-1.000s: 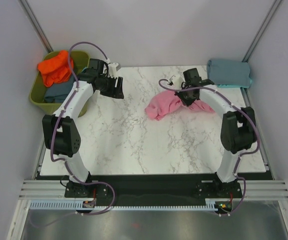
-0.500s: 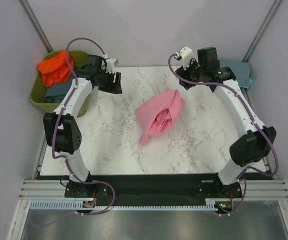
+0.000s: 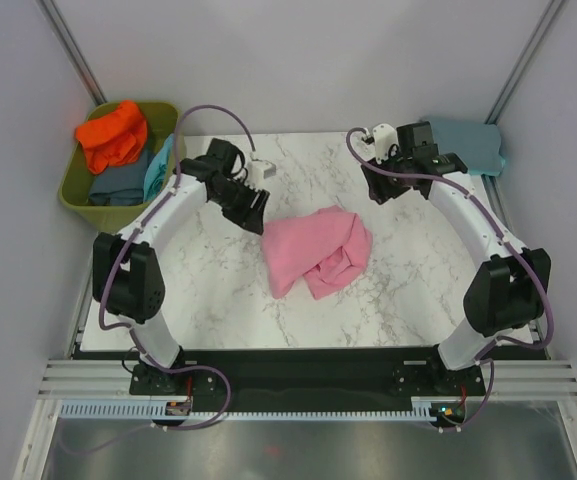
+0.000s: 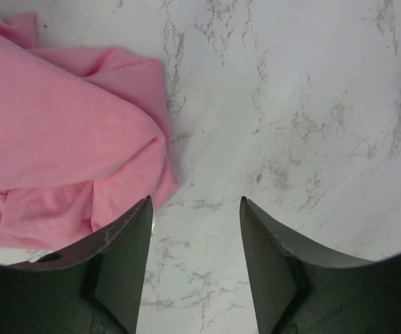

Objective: Fold and stack the t-shirts
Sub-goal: Flatten the tshirt out

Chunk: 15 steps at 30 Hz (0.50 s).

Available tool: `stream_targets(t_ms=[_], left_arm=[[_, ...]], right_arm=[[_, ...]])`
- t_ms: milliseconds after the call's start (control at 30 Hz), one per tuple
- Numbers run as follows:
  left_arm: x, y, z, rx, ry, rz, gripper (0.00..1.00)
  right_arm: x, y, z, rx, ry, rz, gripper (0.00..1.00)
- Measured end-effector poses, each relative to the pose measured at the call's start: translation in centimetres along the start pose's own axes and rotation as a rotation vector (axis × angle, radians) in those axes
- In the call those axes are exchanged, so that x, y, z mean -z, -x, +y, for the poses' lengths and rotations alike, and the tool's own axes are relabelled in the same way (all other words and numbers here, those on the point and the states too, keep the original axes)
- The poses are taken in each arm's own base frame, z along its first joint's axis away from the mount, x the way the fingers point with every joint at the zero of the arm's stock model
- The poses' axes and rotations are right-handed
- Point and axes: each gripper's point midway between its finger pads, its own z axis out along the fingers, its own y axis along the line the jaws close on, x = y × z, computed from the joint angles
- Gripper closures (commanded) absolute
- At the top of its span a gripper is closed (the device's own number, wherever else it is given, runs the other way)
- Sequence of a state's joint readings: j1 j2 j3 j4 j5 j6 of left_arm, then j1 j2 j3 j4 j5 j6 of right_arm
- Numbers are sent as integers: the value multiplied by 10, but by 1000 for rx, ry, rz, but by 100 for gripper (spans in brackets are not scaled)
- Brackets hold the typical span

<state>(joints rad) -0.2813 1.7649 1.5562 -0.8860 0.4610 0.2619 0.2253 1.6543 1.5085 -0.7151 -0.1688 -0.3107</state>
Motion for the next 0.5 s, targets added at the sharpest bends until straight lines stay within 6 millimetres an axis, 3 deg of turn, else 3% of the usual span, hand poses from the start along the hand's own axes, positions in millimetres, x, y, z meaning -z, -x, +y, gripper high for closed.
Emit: stream_targets(t_ms=[67,233,500], left_arm=[[-12,-21,-22,-67,-27,80,41],[-27,-55,-64,-206,-70,217,38],[-38,-95,-90,-286,-100,346,38]], right_arm=[[1,5,1,-7,3,-22,39],[-17,-3,3,-41,26,15,39],[-30,-4,5,-58,50,33,39]])
